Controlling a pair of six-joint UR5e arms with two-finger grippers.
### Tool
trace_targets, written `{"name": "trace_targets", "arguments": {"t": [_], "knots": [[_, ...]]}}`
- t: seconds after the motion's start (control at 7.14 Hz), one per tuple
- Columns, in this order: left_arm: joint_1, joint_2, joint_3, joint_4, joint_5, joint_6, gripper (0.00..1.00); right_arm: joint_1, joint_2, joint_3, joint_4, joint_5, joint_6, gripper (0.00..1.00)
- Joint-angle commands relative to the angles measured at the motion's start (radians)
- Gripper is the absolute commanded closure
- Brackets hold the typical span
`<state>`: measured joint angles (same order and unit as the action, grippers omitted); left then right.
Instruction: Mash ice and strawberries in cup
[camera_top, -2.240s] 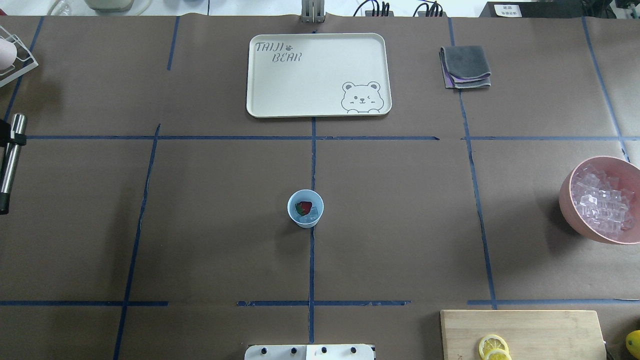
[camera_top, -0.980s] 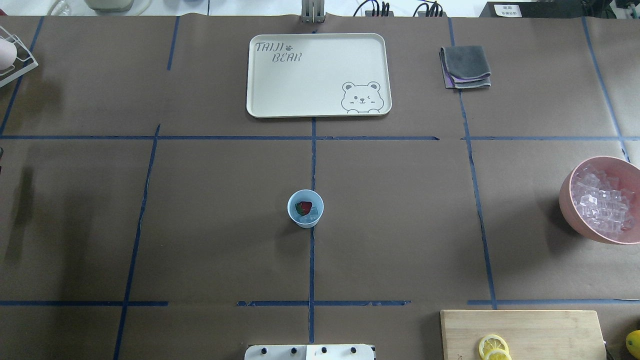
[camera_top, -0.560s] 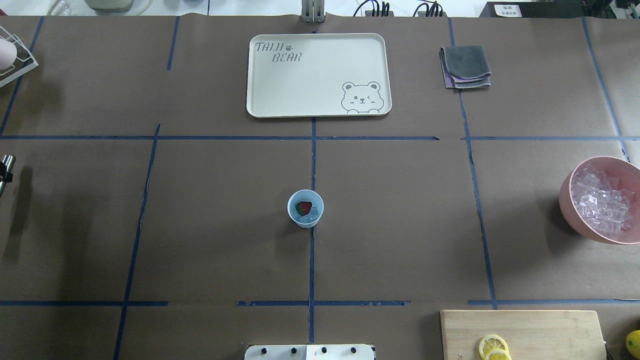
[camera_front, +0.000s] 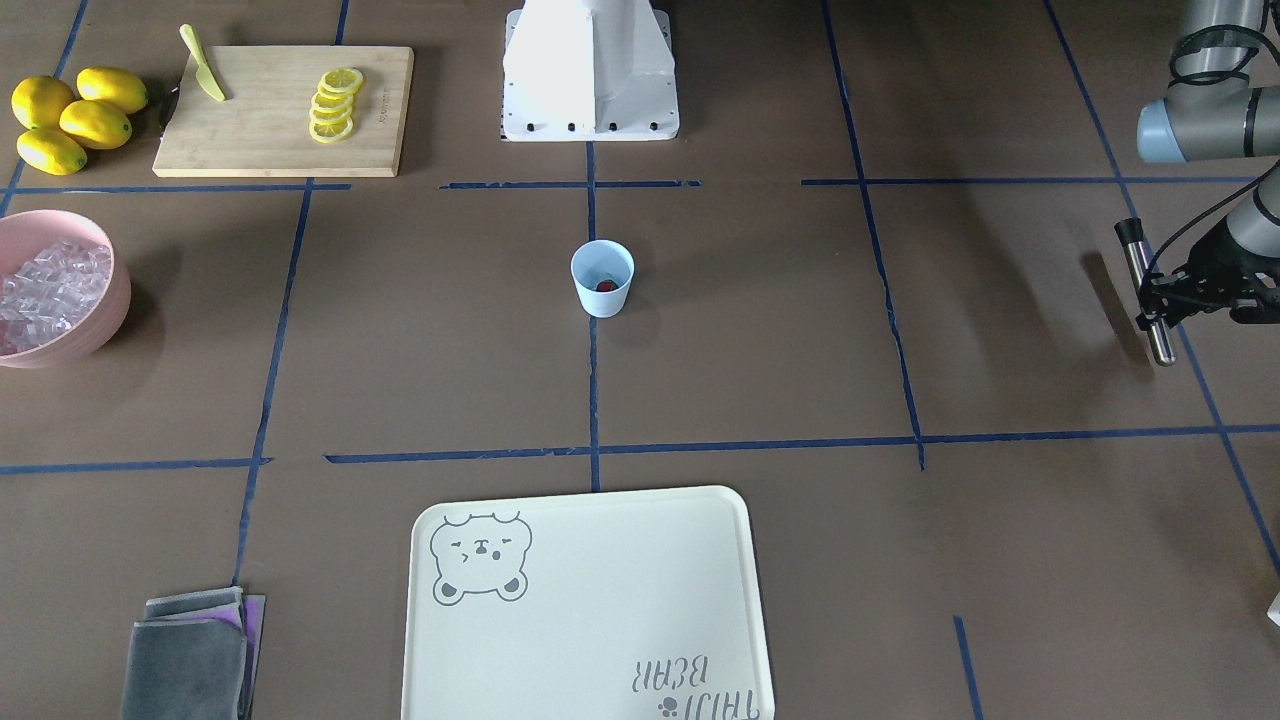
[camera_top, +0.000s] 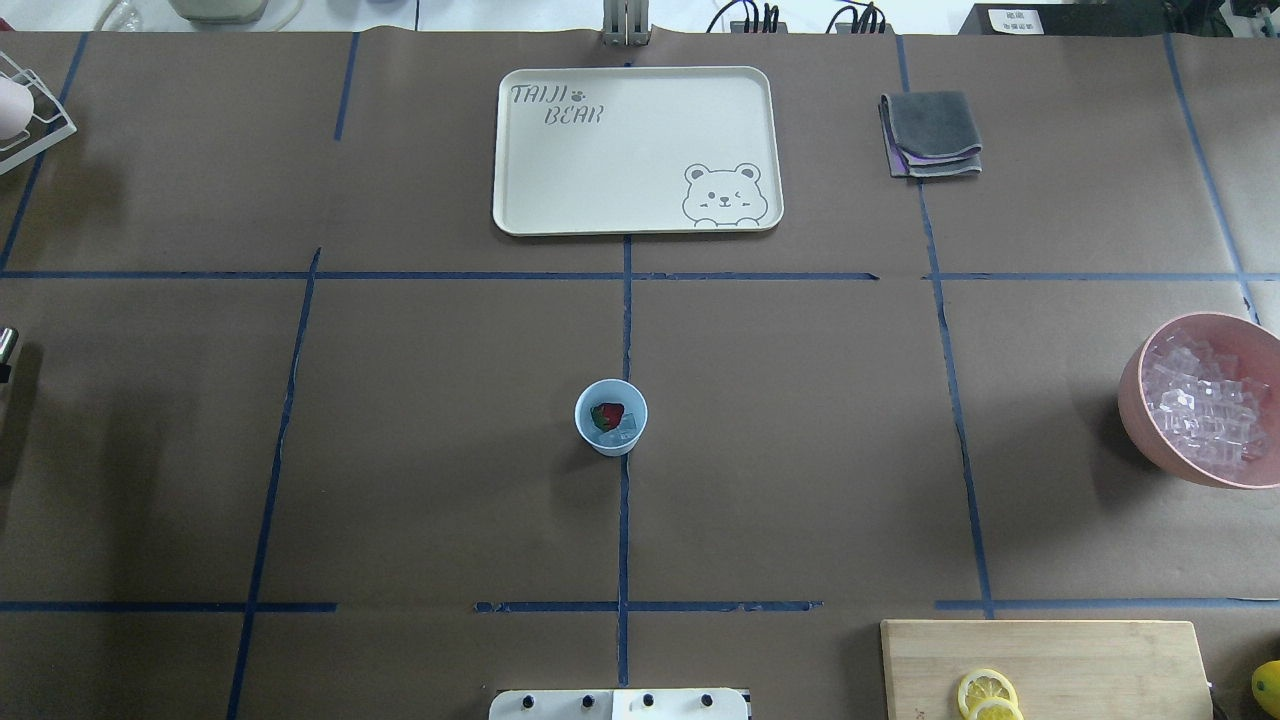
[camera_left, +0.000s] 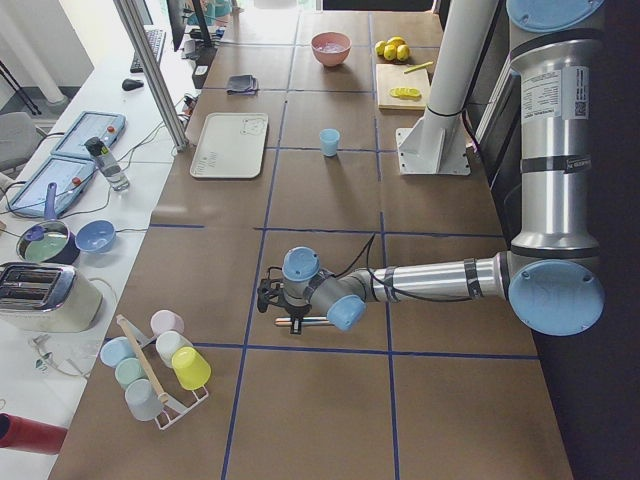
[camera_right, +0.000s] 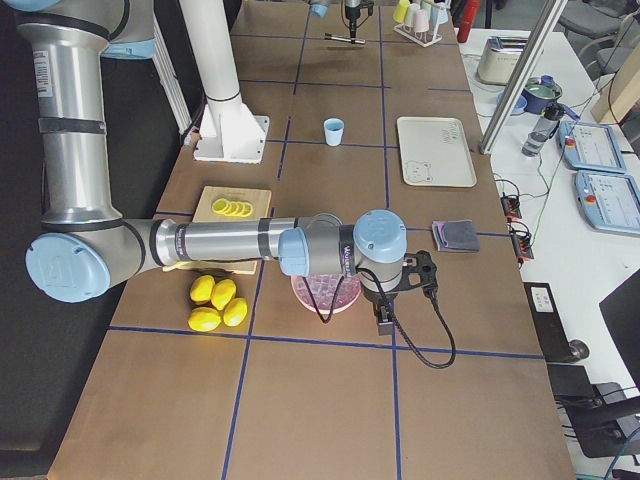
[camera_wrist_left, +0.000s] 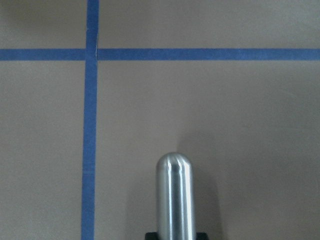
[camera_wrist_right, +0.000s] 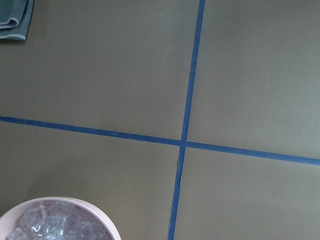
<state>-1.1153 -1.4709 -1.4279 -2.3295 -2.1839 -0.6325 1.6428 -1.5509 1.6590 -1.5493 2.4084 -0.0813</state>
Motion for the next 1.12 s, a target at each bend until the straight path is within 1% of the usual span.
{"name": "trace_targets", "arguments": {"t": [0.0,0.28,0.56,0.84,0.98], "knots": [[0.0,0.0,0.012,0.001,0.003,0.014,0.92,0.0,0.002,0.007,0.0,0.0,0.0,0.0],[0.0,0.001,0.018,-0.005,0.001,0.011,0.0,0.0,0.006,0.007,-0.002,-0.002,-0.002,0.0],[-0.006,0.003,0.009,-0.013,0.001,0.014,0.0,0.0,0.021,0.016,-0.003,-0.003,0.018,0.0],[-0.04,-0.006,-0.031,-0.004,-0.026,0.04,0.0,0.0,0.025,0.022,-0.005,-0.005,0.026,0.0],[-0.088,-0.006,-0.037,0.054,-0.112,0.136,0.0,0.0,0.025,0.022,-0.005,-0.003,0.026,0.0]]}}
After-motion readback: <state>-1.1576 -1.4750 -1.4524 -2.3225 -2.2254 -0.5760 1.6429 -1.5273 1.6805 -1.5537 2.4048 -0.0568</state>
